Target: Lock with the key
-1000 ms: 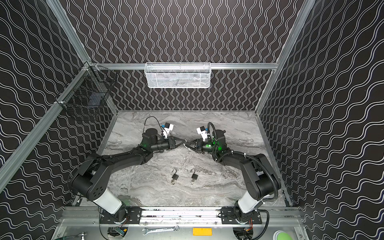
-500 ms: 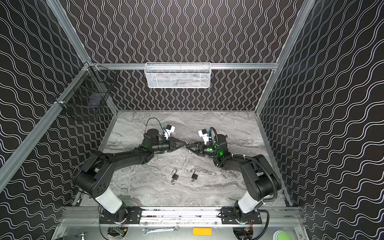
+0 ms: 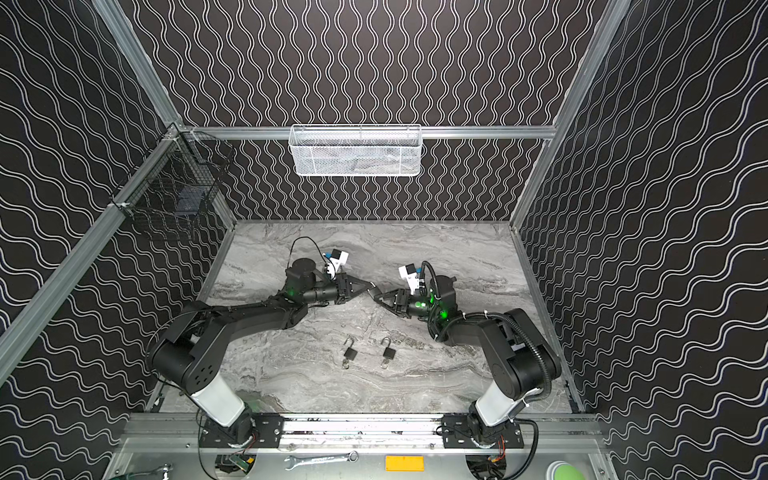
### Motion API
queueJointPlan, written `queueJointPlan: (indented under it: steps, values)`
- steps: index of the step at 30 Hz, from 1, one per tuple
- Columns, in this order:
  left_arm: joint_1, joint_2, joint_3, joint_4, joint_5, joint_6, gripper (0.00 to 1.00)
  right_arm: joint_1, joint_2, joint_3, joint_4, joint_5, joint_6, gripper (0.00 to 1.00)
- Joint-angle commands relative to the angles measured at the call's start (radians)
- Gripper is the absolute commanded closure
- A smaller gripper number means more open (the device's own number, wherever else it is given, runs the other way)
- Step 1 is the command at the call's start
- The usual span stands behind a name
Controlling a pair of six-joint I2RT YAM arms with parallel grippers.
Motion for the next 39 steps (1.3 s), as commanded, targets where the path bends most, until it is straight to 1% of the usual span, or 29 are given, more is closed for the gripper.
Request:
queueJointPlan:
  steps: [1, 5, 15, 20, 25, 29, 33, 39]
  values:
    - [0.004, 0.001, -0.004, 0.064, 0.003, -0.016, 1.00, -0.002, -0.004, -0.007, 0.066, 0.011, 0.013, 0.67]
    - [0.006, 0.003, -0.005, 0.069, 0.009, -0.018, 1.00, -0.003, -0.011, -0.012, 0.064, 0.019, 0.010, 0.71]
    - [0.013, 0.002, -0.020, 0.092, 0.010, -0.030, 1.00, -0.006, 0.002, -0.005, 0.069, 0.017, 0.018, 0.90]
    - [0.024, 0.008, -0.033, 0.131, 0.007, -0.060, 1.00, -0.005, -0.001, -0.009, 0.070, 0.017, 0.017, 0.92]
    - [0.032, 0.017, -0.041, 0.177, 0.009, -0.093, 1.00, -0.007, -0.004, -0.010, 0.067, 0.017, 0.015, 1.00]
    - [0.037, 0.022, -0.054, 0.222, 0.002, -0.117, 1.00, -0.007, -0.004, -0.009, 0.054, 0.022, 0.009, 1.00]
    - [0.044, 0.016, -0.055, 0.220, -0.012, -0.117, 1.00, -0.006, -0.010, -0.009, 0.031, 0.029, -0.003, 1.00]
    - [0.074, 0.022, -0.056, 0.264, -0.014, -0.147, 1.00, -0.007, -0.021, -0.004, -0.052, 0.048, -0.044, 1.00]
